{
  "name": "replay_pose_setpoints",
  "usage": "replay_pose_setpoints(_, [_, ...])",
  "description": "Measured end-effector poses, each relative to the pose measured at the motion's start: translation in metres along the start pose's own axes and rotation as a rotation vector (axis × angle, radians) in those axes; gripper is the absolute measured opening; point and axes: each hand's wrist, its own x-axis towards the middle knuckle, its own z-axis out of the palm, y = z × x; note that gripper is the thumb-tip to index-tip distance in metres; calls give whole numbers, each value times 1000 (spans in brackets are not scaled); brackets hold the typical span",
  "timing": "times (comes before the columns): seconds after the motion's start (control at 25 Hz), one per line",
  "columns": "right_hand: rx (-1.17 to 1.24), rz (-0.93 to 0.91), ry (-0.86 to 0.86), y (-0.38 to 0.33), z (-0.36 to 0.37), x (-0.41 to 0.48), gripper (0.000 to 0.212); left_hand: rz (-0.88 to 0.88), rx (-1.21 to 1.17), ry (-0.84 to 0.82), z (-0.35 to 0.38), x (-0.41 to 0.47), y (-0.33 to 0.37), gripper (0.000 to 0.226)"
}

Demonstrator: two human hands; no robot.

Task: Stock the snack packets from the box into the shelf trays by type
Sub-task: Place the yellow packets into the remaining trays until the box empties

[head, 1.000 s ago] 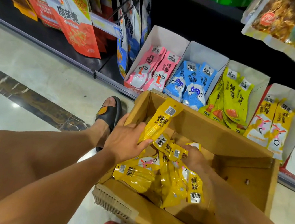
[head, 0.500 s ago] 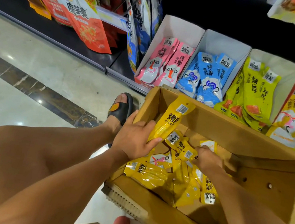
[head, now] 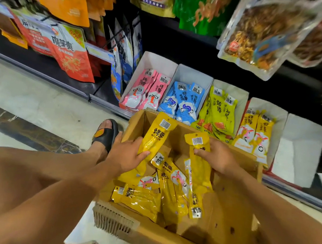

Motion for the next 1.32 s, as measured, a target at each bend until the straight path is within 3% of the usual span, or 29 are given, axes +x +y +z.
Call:
replay_pose_setpoints(0.12, [194,-45,196,-36,-48,-16,30,-48,-187,-22,-19,5,16,51])
replay_pose_setpoints(0.28, [555,-114,309,-65,-97,-34,29,66,-573,53,-83,8,67,45])
replay_pose_setpoints(0.48, [1118,12,204,-79,-117,-58,42,81,-803,10,-143,16,118,33])
replay_pose_setpoints(0.68, [1305,129,199,-84,-119,-67,43,-49,-1332,-151,-150,28,158,33])
replay_pose_setpoints(0.76, [1326,191,192,-85,-123,-64,40,-98,-1497,-222,-145,33,168,23])
replay_pose_setpoints(0.8, [1328,212,181,-83,-125,-60,42,-124,-1515,-253,-143,37,168,23])
replay_pose_setpoints(0.88, [1305,258,134,-79,-128,-53,47,-170,-1523,-309,-144,44,166,54])
replay_pose_setpoints(0.96, [1275,279,98,-75,-131,-46,43,-203,-1562,-314,-147,52,162,68])
replay_pose_setpoints(1.12, [1273,323,73,-70,-135,-38,31,-187,-1486,-182,-153,58,163,31])
replay_pose_setpoints(1.2, [1225,319,75,-66,-134,-34,18,-160,-1432,-96,-148,65,161,25])
replay_pose_setpoints(1.32, [1115,250,228,-62,-130,-33,20,-145,-1297,4,-138,69,157,19])
